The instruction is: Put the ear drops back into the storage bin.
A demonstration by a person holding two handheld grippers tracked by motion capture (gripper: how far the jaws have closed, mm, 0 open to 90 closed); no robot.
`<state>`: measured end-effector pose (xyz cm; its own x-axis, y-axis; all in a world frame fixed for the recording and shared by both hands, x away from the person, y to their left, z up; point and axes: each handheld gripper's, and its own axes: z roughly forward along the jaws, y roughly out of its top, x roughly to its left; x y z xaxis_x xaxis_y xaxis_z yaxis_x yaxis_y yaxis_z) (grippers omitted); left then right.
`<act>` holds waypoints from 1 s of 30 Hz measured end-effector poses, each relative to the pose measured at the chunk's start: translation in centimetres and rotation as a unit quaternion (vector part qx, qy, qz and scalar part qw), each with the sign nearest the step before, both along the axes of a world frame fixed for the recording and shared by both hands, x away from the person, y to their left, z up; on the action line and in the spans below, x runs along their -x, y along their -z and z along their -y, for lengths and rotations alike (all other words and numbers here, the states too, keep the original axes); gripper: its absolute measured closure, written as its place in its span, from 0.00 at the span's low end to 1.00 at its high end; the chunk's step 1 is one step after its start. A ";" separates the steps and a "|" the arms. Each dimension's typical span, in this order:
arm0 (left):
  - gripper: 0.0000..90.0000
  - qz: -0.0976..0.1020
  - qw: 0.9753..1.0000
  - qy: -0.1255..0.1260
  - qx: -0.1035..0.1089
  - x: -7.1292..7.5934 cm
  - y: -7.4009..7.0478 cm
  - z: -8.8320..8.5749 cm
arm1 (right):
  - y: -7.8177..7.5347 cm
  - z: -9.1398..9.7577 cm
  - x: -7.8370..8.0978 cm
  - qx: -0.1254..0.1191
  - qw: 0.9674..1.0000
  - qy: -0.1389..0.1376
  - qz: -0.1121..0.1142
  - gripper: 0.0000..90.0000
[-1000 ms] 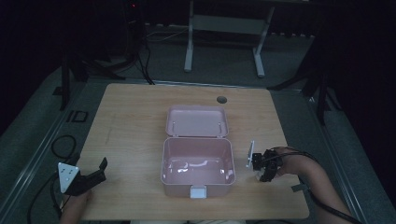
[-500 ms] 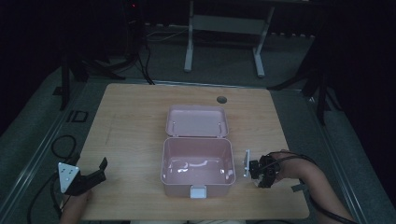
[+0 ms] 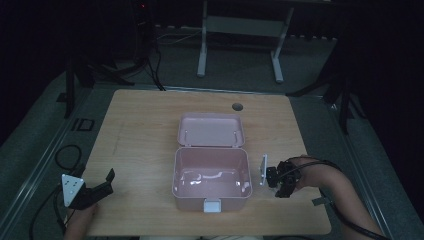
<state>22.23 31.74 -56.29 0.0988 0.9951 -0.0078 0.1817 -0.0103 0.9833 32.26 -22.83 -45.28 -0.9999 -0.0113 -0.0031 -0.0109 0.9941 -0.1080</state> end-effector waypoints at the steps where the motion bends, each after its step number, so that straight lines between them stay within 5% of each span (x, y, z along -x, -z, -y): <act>1: 0.02 0.000 1.000 0.000 -0.001 0.0 0.0 0.0 | -0.2 -0.1 0.0 -0.001 1.000 0.001 0.000 0.66; 30: 0.02 0.002 1.000 -0.001 -0.002 0.0 0.0 0.0 | -6.0 -3.0 -0.8 0.002 1.000 0.008 0.015 0.66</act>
<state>22.24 31.69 -56.31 0.0970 0.9953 -0.0044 0.1783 -0.0130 0.9839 33.05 -19.83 -39.27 -0.9994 0.0043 -0.0336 0.0081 0.9937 -0.1119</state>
